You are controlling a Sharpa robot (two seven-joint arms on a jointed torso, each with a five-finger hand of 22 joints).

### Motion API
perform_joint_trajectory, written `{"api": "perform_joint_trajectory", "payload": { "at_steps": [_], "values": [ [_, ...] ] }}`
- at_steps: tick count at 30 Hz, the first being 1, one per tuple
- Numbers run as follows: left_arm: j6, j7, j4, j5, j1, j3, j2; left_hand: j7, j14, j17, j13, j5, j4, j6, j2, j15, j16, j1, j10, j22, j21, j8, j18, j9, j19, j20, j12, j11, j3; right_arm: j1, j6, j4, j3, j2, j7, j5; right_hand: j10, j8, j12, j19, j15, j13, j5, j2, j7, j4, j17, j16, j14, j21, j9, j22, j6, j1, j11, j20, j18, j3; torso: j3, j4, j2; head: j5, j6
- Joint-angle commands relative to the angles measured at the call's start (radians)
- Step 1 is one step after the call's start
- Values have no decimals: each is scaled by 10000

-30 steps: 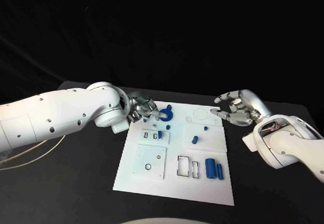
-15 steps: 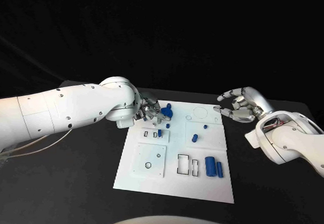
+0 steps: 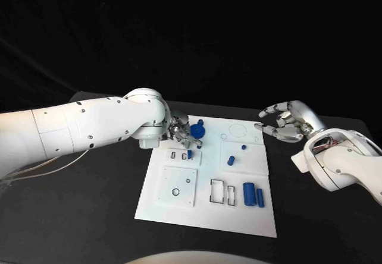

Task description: Assemble the parts on the task board

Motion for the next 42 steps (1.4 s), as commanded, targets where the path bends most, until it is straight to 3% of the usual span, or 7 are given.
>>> {"api": "perform_joint_trajectory", "payload": {
  "at_steps": [1, 15, 19, 27, 42],
  "values": [
    [566, -128, -42, -214, 12, -18, 30, 27, 1039, 2630, -12, -36, 36, 64, 21, -31, 35, -101, -2, 1942, 54, -59, -126, -10, 599, 34, -4, 26, -286, 1, 147, -12, 3, 7, -40, -50, 81, 66, 44, 661, -70, 1544, 48, -101, -33, -5, 2634, 40, 1078, 55, 15, 2290, 20, -42, -34, -51, 40, 71, 1, -7, 2, 20, -27],
    [769, -142, -51, -183, 5, -71, 12, 4, 1039, 2630, 33, 120, 18, 241, 24, -33, 35, -183, 11, 1983, 72, -80, -134, 0, 624, 38, 37, 14, -279, -1, 166, -104, 3, 37, -50, -52, 83, 88, 45, 668, -72, 1542, 103, -104, -35, 0, 2634, 40, 1078, 66, 22, 2296, 17, -56, -37, -55, 38, 97, 5, -15, 1, 14, -67],
    [849, -147, -116, -135, -4, -139, 80, -12, 1039, 2630, 41, 137, -4, 316, -5, -39, 35, -158, 14, 1994, 77, -70, -136, 13, 630, 36, 45, 4, -273, -2, 189, -119, 2, 55, -53, -52, 83, 88, 45, 668, -72, 1542, 103, -104, -35, 0, 2634, 40, 1078, 66, 22, 2296, 17, -56, -37, -55, 38, 97, -6, -9, 14, 6, -76],
    [870, -151, -224, 7, -30, -249, 161, -54, 1039, 2630, -4, 513, -33, 467, -37, -69, 35, 44, -34, 1984, 65, -87, -131, 71, 616, 12, -8, -32, -252, -3, 211, -143, 2, 70, -70, -52, 83, 88, 45, 668, -72, 1542, 103, -104, -35, 0, 2634, 40, 1078, 66, 22, 2296, 17, -56, -37, -55, 38, 97, -4, -4, 8, -11, -122],
    [825, -145, -179, 207, -36, -274, 163, -67, 1039, 2630, -88, 819, -34, 507, -49, -80, 35, 222, -96, 1966, 49, -117, -125, 117, 596, -2, -99, -46, -249, -14, 246, -243, 1, 111, -114, -52, 85, 105, 46, 669, -74, 1543, 132, -108, -38, 4, 2634, 40, 1078, 66, 28, 2296, 21, -67, -39, -56, 38, 113, -3, 2, 1, -28, -170]
  ]
}}
